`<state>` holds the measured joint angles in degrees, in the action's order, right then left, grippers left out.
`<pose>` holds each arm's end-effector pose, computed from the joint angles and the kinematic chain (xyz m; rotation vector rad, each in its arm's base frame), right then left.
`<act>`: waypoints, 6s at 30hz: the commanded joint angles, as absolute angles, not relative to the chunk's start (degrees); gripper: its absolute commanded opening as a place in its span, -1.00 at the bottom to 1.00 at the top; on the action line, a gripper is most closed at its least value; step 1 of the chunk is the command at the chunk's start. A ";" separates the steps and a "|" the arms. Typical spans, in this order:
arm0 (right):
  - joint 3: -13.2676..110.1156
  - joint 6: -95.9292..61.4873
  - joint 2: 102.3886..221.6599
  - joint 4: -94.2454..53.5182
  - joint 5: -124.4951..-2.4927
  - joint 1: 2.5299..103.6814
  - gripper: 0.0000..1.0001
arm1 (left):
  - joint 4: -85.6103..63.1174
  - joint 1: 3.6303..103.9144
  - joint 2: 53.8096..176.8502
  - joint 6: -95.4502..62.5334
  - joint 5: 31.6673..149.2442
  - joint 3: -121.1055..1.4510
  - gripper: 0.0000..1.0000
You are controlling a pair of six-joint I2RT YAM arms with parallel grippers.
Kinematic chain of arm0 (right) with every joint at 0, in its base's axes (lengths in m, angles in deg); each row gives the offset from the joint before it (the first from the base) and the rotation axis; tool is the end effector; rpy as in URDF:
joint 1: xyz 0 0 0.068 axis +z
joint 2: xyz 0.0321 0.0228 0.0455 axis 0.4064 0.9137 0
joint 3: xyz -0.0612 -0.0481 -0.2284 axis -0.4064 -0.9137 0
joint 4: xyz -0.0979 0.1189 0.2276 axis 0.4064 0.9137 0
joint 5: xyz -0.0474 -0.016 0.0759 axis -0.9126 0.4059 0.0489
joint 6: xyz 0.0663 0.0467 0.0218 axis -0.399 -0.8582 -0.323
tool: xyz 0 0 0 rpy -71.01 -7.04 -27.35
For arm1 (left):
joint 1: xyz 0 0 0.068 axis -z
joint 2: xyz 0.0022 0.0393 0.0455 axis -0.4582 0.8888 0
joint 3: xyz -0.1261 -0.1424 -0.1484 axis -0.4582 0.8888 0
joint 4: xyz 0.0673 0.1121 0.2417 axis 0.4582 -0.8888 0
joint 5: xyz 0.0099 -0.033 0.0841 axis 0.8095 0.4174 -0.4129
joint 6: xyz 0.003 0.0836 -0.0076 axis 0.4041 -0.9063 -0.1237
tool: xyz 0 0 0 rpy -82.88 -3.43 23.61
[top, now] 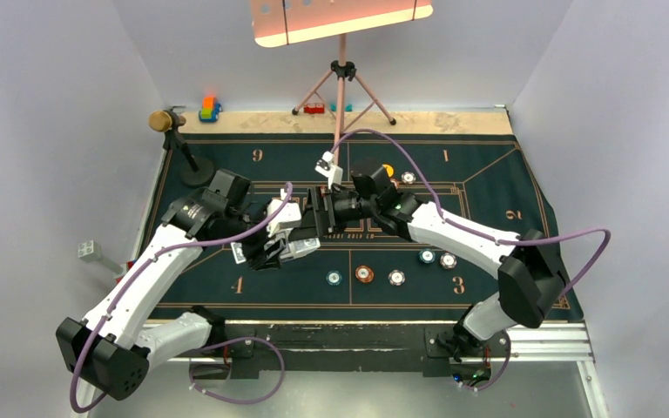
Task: Distribute texas hold em gaming equipment
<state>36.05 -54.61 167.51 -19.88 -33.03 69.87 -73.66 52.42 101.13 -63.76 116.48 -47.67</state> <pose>0.2375 0.3103 0.2424 -0.5363 2.2525 1.5827 0.1936 -0.1366 0.2522 1.4399 2.0631 -0.7119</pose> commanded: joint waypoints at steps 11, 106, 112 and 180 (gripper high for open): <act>30.65 -58.26 166.96 -26.57 -31.05 70.39 0.60 | -71.16 52.23 100.57 -62.95 118.58 -49.71 -1.00; 31.51 -54.48 157.23 -12.82 -36.24 37.76 -1.00 | -73.96 52.23 99.12 -63.58 118.42 -48.30 -1.00; 39.01 -51.95 171.53 -11.68 -42.15 34.07 -1.00 | -73.78 52.22 99.11 -63.32 118.31 -48.45 -1.00; 38.97 -55.17 163.56 -14.63 -34.57 65.08 0.91 | -73.37 52.23 97.53 -62.96 119.16 -48.13 -1.00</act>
